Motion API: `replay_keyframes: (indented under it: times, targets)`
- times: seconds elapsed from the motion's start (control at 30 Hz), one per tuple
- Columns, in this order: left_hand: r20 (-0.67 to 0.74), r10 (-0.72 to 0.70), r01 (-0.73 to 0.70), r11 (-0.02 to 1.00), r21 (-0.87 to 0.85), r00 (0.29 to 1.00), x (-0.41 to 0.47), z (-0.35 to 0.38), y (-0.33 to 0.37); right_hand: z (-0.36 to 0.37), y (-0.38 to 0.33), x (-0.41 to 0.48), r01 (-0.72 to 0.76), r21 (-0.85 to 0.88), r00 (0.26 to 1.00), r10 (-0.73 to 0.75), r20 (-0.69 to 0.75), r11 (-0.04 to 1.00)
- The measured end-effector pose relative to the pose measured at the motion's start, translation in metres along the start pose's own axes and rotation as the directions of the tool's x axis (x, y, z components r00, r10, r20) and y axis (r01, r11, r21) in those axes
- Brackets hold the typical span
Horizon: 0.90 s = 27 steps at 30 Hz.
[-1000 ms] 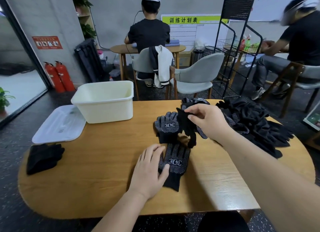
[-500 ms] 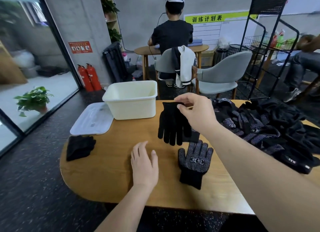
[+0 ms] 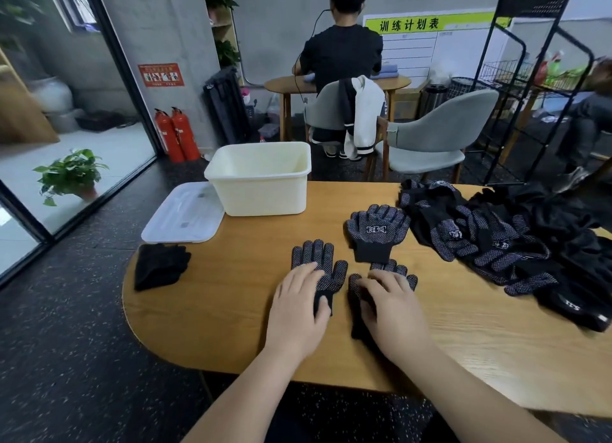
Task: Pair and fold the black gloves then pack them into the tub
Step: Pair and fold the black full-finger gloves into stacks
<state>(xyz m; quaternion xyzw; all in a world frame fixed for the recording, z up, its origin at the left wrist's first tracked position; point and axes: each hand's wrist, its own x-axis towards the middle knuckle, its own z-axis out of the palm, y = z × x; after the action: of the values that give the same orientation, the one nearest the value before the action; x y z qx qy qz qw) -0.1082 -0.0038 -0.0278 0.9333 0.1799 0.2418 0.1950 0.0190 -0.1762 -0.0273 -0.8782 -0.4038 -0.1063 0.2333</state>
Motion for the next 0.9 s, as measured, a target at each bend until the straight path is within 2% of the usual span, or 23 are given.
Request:
replay_keyframes:
  times: [0.1, 0.3, 0.37, 0.43, 0.53, 0.63, 0.9]
  targets:
    - [0.156, 0.060, -0.071, 0.996, 0.061, 0.986, -0.001, 0.007, 0.000, 0.005, 0.010, -0.013, -0.036, -0.108, 0.994, 0.047, 0.099, 0.993]
    - [0.058, 0.213, -0.216, 0.975, 0.052, 0.975, -0.016, 0.009, 0.002, -0.021, 0.018, -0.038, -0.008, -0.128, 0.993, 0.023, 0.113, 0.992]
    - [0.038, 0.177, -0.179, 0.983, 0.032, 0.983, -0.015, 0.005, 0.011, -0.021, 0.017, -0.038, -0.058, -0.131, 0.995, 0.069, 0.077, 0.990]
    - [0.076, 0.094, -0.099, 0.994, 0.055, 0.993, -0.007, 0.004, 0.023, -0.016, 0.013, -0.032, -0.119, -0.209, 0.981, 0.147, 0.123, 0.971]
    - [0.285, -0.031, -0.012, 0.989, 0.148, 0.958, 0.009, 0.009, 0.027, -0.005, 0.012, -0.023, -0.185, -0.275, 0.920, 0.264, 0.289, 0.944]
    - [0.412, -0.049, -0.073, 0.959, 0.274, 0.910, 0.013, 0.015, 0.017, -0.006, 0.018, -0.014, -0.180, -0.276, 0.914, 0.265, 0.308, 0.944]
    - [0.437, -0.103, -0.068, 0.931, 0.359, 0.894, -0.001, 0.016, 0.024, -0.010, 0.016, -0.023, -0.145, -0.288, 0.916, 0.238, 0.322, 0.947]
